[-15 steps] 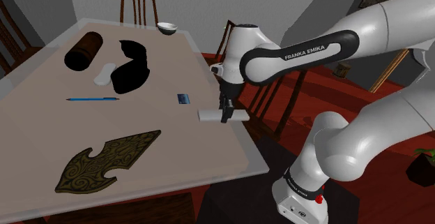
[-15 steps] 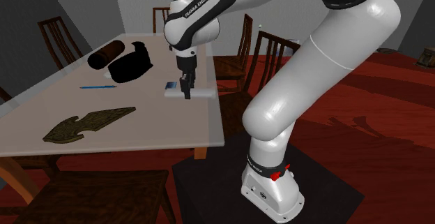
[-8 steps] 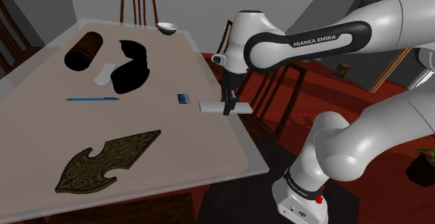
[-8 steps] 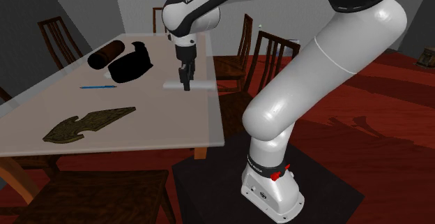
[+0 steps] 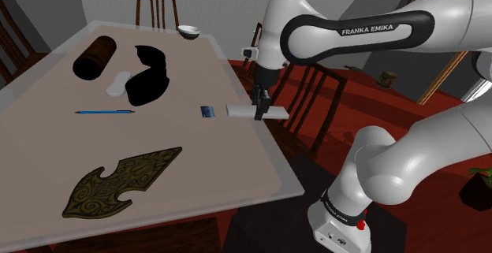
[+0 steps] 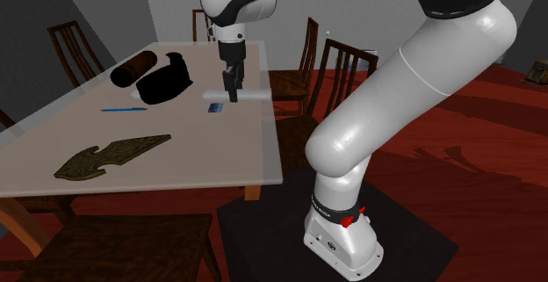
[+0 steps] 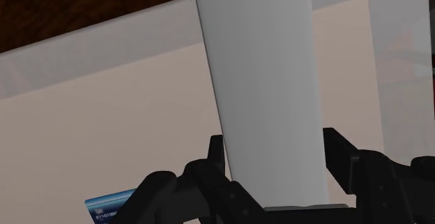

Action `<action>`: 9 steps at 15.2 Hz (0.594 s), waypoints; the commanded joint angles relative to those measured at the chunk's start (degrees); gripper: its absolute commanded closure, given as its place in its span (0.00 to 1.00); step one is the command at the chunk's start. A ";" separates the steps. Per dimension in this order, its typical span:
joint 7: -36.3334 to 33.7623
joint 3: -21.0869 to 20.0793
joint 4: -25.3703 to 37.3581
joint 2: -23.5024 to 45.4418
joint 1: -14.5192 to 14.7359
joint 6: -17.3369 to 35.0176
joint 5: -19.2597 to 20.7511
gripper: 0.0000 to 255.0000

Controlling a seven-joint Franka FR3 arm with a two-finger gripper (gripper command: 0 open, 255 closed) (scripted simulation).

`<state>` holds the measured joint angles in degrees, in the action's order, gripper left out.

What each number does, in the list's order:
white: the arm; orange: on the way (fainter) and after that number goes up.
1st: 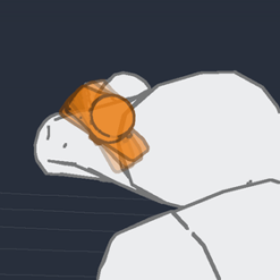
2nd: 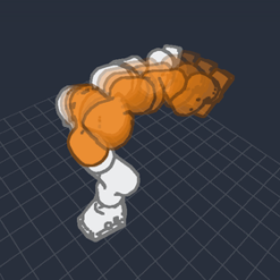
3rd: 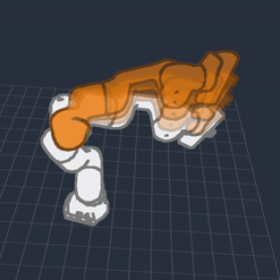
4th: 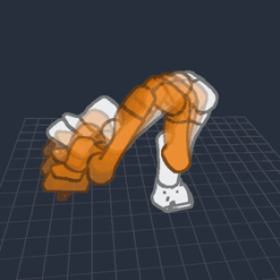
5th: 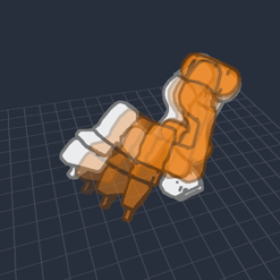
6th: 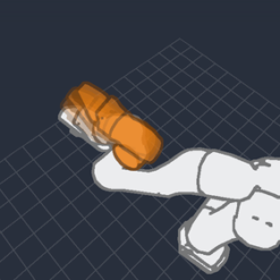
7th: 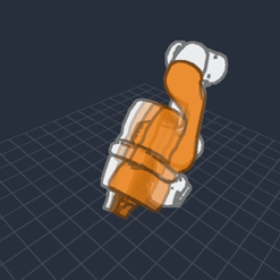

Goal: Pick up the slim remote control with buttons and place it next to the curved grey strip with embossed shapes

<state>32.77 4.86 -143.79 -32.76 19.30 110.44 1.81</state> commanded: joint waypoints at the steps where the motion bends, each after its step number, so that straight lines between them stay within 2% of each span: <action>1: 0.03 -0.02 1.14 -0.56 -0.03 -1.71 0.02 1.00; 9: -0.03 -0.24 6.89 -1.14 0.04 -8.05 -0.13 1.00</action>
<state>32.79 4.69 -137.76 -33.80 19.31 103.35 1.73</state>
